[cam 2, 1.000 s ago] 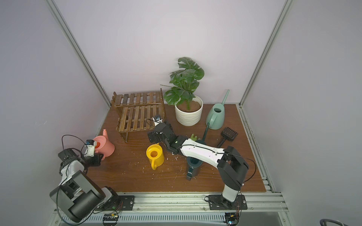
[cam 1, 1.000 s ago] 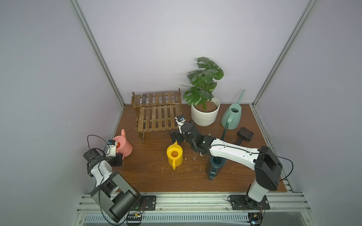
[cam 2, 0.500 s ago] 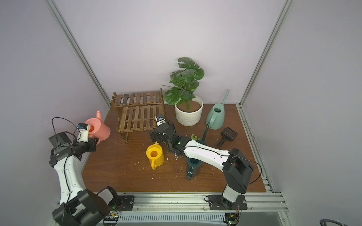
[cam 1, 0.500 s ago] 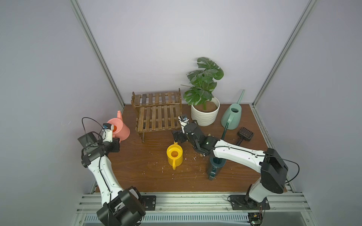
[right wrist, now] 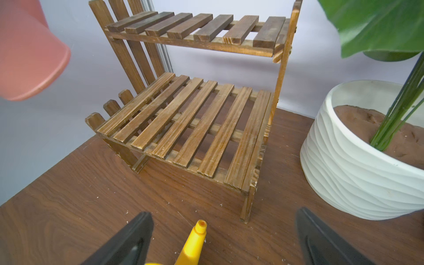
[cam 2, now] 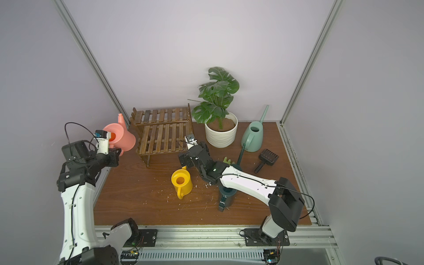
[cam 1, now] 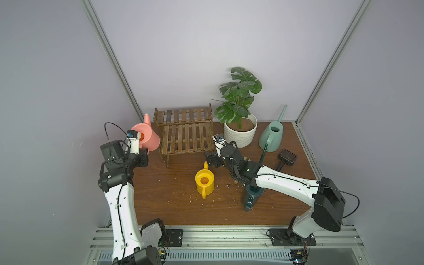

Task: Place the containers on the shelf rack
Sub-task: 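Pick up a container from the corner of the board, then place the container on the shelf.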

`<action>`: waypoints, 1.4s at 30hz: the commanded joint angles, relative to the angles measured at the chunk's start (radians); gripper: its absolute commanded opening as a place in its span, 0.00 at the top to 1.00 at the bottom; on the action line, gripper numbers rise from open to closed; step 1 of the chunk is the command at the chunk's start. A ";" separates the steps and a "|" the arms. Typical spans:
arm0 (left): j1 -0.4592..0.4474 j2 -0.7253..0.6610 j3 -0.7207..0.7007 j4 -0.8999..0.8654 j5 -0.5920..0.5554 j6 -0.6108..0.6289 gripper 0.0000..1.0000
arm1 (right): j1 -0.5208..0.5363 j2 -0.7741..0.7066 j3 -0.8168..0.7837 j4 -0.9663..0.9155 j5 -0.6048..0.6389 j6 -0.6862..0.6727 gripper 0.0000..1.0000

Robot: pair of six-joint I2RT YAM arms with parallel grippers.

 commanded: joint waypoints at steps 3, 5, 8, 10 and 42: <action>-0.251 -0.030 0.021 -0.084 -0.169 -0.035 0.99 | -0.001 -0.053 -0.029 0.027 0.025 -0.007 0.01; -0.292 -0.015 0.020 -0.096 -0.184 -0.049 0.99 | -0.001 -0.061 -0.037 0.032 0.025 -0.006 0.01; -0.297 0.022 0.022 -0.117 -0.188 -0.076 1.00 | -0.001 -0.065 -0.040 0.028 0.026 -0.006 0.01; -0.303 0.034 0.006 -0.119 -0.192 -0.093 1.00 | -0.003 -0.066 -0.038 0.025 0.031 -0.007 0.01; -0.419 0.205 0.045 -0.099 -0.433 -0.321 1.00 | -0.003 -0.015 0.042 -0.011 0.039 0.006 0.01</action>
